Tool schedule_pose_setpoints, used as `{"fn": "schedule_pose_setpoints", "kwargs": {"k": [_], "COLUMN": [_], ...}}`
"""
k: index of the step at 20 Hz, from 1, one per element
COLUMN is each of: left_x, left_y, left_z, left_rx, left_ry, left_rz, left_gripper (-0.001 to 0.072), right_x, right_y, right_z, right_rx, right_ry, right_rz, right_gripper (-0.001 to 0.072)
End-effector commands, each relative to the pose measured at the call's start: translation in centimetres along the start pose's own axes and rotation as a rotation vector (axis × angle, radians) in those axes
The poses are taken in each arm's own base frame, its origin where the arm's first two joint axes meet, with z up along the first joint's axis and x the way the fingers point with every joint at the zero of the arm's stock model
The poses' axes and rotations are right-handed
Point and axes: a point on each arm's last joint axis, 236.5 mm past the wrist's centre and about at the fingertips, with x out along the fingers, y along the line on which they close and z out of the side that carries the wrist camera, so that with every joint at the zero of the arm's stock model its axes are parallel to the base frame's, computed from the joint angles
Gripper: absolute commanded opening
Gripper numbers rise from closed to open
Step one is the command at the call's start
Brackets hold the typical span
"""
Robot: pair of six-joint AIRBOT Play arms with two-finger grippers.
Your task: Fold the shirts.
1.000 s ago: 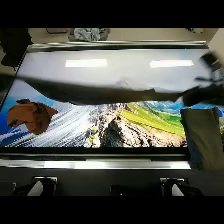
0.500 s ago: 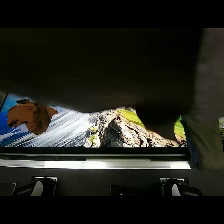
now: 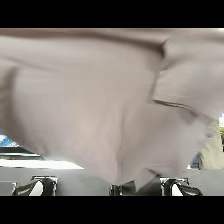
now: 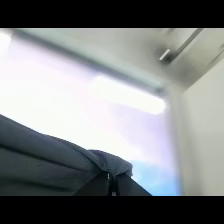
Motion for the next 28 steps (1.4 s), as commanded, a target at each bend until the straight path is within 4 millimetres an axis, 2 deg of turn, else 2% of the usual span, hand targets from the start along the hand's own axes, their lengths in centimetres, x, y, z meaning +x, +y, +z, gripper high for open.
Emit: {"fn": "schedule_pose_setpoints", "kwargs": {"k": [1,3,4,6,7,9,11,12,14,16,18,20,21,23,26,28], "left_x": [8.7,13.7,15.6,19.1,20.5,22.8,24.6,25.3,26.0,25.4,23.4,20.0,17.9,14.7,13.2,11.5], "left_y": [5.5,8.6,9.8,12.4,13.7,15.6,16.9,17.3,17.7,17.3,16.4,16.3,16.7,16.5,15.5,14.3], "left_z": [-13.2,-22.6,-26.3,-32.3,-34.4,-36.7,-37.3,-37.3,-36.5,-35.8,-36.8,-39.4,-40.7,-42.1,-43.7,-45.1], "left_rx": [-0.058,-0.154,-0.193,-0.252,-0.281,-0.307,-0.307,-0.305,-0.291,-0.263,-0.28,-0.25,-0.216,-0.201,-0.237,-0.258], "left_ry": [0.401,0.625,0.706,0.79,0.808,0.808,0.781,0.767,0.74,0.766,0.874,1.056,1.158,1.304,1.379,1.469], "left_rz": [0.006,0.009,0.016,0.049,0.073,0.099,0.119,0.125,0.126,0.095,0.054,0.041,0.052,0.046,0.026,-0.005], "left_gripper": [0.0025,0.0024,0.0025,0.0025,0.0025,0.0025,0.0025,0.0025,0.0026,0.0027,0.0027,0.0026,0.0026,0.0026,0.0026,0.0026], "right_x": [12.6,20.7,24.0,30.2,32.7,36.7,39.3,40.0,39.9,37.9,34.3,29.8,28.6,28.0,28.1,28.6], "right_y": [7.0,12.0,14.1,18.4,19.9,21.0,20.3,19.7,19.2,19.2,20.0,21.5,21.7,22.4,25.0,25.5], "right_z": [-8.3,-11.6,-12.9,-14.6,-15.1,-14.7,-13.1,-12.3,-11.7,-11.9,-13.5,-16.4,-17.8,-19.7,-22.5,-23.4], "right_rx": [0.05,0.118,0.141,0.163,0.162,0.17,0.224,0.258,0.26,0.198,0.15,0.102,0.074,0.066,0.084,0.1], "right_ry": [0.409,0.514,0.551,0.557,0.544,0.469,0.377,0.342,0.33,0.367,0.487,0.676,0.746,0.827,0.891,0.898], "right_rz": [0.378,0.566,0.617,0.665,0.661,0.608,0.527,0.494,0.487,0.527,0.606,0.723,0.745,0.745,0.761,0.748], "right_gripper": [0.0051,0.0051,0.0051,0.0051,0.0052,0.0052,0.0052,0.0052,0.0052,0.0053,0.0053,0.0053,0.0052,0.0052,0.0052,0.0052]}}
